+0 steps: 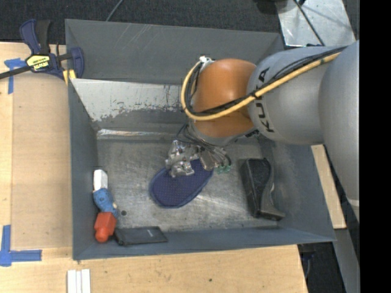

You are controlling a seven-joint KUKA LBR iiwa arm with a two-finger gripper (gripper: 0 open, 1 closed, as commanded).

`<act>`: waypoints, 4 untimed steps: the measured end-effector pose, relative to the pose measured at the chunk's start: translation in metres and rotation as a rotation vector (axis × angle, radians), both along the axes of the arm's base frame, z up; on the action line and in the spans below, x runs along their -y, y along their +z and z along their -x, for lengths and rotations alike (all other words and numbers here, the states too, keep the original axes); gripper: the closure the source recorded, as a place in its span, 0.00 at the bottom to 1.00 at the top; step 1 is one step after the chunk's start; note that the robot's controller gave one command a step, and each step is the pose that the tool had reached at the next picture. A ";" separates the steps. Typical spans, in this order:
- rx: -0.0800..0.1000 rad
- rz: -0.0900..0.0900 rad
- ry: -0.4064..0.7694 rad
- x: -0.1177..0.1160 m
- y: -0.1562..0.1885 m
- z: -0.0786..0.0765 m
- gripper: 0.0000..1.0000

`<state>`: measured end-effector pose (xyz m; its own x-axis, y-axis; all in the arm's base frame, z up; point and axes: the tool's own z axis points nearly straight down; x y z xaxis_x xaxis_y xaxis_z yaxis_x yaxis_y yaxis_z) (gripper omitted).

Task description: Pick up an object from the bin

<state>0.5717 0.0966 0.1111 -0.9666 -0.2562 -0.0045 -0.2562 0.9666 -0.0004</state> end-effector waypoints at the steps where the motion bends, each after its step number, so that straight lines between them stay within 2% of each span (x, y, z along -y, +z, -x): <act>1: 0.000 0.000 0.000 0.000 0.000 0.000 0.00; 2: 0.002 0.002 0.507 -0.002 0.023 0.014 0.00; 3: -0.013 -0.001 -0.051 0.030 -0.034 0.000 0.00; 4: -0.003 -0.003 -0.051 0.029 -0.030 -0.003 1.00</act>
Offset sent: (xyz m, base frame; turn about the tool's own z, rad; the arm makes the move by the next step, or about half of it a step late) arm 0.0000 0.0000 0.0000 0.0000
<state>0.5748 0.0672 0.0813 -0.9783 -0.2070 -0.0019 -0.2070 0.9783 0.0029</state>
